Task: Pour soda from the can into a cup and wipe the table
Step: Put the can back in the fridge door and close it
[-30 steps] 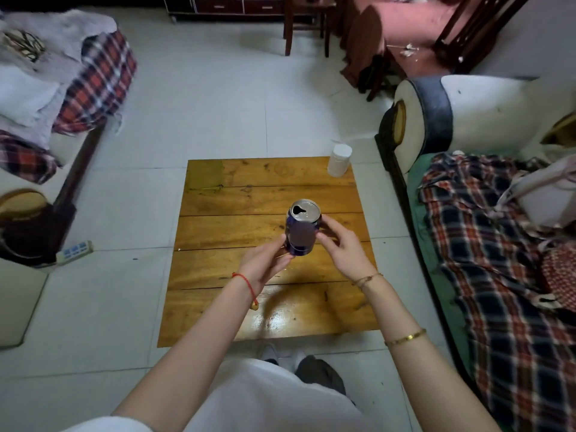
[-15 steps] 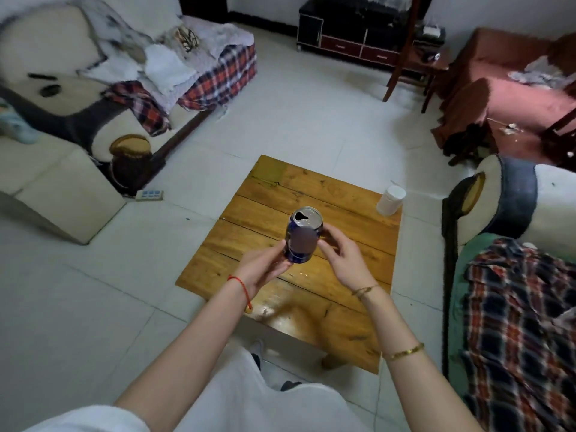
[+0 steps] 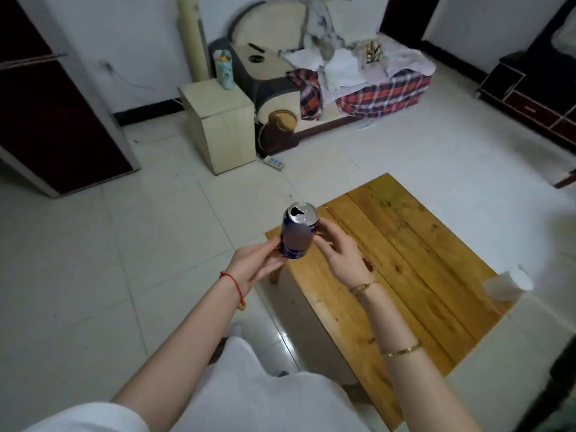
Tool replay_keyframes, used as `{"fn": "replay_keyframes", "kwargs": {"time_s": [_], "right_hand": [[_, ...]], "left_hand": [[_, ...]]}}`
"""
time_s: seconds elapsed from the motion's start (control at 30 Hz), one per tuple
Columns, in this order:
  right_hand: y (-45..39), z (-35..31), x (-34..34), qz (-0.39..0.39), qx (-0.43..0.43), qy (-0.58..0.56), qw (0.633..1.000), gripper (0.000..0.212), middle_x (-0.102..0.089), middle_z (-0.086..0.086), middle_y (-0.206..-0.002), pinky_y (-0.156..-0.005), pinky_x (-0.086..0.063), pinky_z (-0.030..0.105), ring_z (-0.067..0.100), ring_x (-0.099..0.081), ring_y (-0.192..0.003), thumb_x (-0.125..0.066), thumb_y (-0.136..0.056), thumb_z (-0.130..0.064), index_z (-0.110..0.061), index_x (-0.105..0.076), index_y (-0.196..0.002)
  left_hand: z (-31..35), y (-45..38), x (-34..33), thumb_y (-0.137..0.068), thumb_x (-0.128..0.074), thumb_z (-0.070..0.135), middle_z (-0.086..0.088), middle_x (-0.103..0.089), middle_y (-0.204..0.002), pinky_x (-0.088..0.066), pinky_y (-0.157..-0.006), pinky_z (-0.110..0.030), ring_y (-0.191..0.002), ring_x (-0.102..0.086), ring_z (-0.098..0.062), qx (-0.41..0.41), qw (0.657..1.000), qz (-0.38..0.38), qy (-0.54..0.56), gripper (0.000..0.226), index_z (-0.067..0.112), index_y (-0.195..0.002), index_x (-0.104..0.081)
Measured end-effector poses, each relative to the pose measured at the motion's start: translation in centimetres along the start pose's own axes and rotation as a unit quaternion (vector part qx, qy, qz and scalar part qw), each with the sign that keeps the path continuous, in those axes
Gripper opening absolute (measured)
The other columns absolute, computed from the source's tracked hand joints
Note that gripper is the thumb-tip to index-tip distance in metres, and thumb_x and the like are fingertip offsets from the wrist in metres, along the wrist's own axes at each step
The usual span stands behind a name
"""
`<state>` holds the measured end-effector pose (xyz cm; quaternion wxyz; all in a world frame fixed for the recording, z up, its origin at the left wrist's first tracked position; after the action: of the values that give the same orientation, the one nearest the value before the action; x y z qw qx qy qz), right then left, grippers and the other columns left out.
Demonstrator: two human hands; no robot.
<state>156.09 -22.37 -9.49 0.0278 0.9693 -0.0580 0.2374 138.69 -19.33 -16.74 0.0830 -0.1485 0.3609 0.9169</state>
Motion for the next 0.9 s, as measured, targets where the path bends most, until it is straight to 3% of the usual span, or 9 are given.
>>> {"fn": "replay_keyframes", "kwargs": {"time_s": [0.1,0.3,0.63,0.77,0.9], "right_hand": [[-1.9,-2.2,-4.2,-0.055,0.028,-0.005,0.998,0.037,-0.057,-0.014,-0.121,-0.083,-0.042,0.000,-0.022,-0.052,-0.099,-0.053,-0.097,-0.013,-0.016,-0.051,-0.134],[-5.6,-6.6,-13.7,-0.149,0.071,-0.020,0.986,0.035,-0.061,-0.008,-0.120,-0.084,-0.044,0.006,-0.012,-0.058,-0.100,-0.054,-0.096,-0.010,-0.015,-0.053,-0.131],[-11.9,-16.2,-31.7,-0.247,0.126,-0.028,0.960,0.033,-0.062,-0.010,-0.114,-0.083,-0.044,0.005,-0.017,-0.057,-0.095,-0.054,-0.096,-0.007,-0.010,-0.055,-0.129],[-13.8,-20.2,-38.4,-0.268,0.148,-0.038,0.951,0.033,-0.064,-0.005,-0.117,-0.084,-0.045,0.008,-0.008,-0.060,-0.099,-0.053,-0.097,-0.009,-0.010,-0.055,-0.129],[-15.4,-23.5,-44.2,-0.287,0.167,-0.042,0.942,0.033,-0.064,-0.001,-0.122,-0.088,-0.046,0.014,0.009,-0.061,-0.107,-0.053,-0.097,-0.010,-0.010,-0.055,-0.131]], "left_hand": [[1.5,1.3,4.2,-0.089,-0.070,0.027,-0.015,-0.076,-0.099,-0.059,-0.082,-0.024,-0.093,-0.074,-0.021,-0.023,0.999,0.032,0.025,0.035,-0.001,-0.110,-0.068],[4.5,3.4,13.1,-0.089,-0.070,0.028,-0.014,-0.075,-0.100,-0.054,-0.093,-0.029,-0.091,-0.074,-0.019,-0.054,0.989,0.114,0.077,0.030,0.002,-0.105,-0.069],[12.2,5.0,30.6,-0.088,-0.071,0.027,-0.014,-0.076,-0.097,-0.054,-0.093,-0.031,-0.090,-0.074,-0.021,-0.091,0.967,0.192,0.137,0.028,0.002,-0.102,-0.068],[15.7,5.7,37.3,-0.088,-0.071,0.025,-0.012,-0.077,-0.087,-0.054,-0.092,-0.030,-0.087,-0.074,-0.021,-0.108,0.960,0.212,0.148,0.024,0.003,-0.096,-0.068],[18.2,6.1,43.2,-0.088,-0.072,0.027,-0.013,-0.076,-0.092,-0.054,-0.093,-0.031,-0.090,-0.074,-0.022,-0.124,0.954,0.223,0.156,0.028,0.002,-0.099,-0.067]]}}
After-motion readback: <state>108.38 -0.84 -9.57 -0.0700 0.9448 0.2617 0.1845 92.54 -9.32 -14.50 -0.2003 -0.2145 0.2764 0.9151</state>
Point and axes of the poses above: each hand's wrist, its own y-axis away from the middle knuckle, its own x-axis out of the back of the hand, z = x × y, the point moved 7 cm from there along -y, towards the middle knuckle
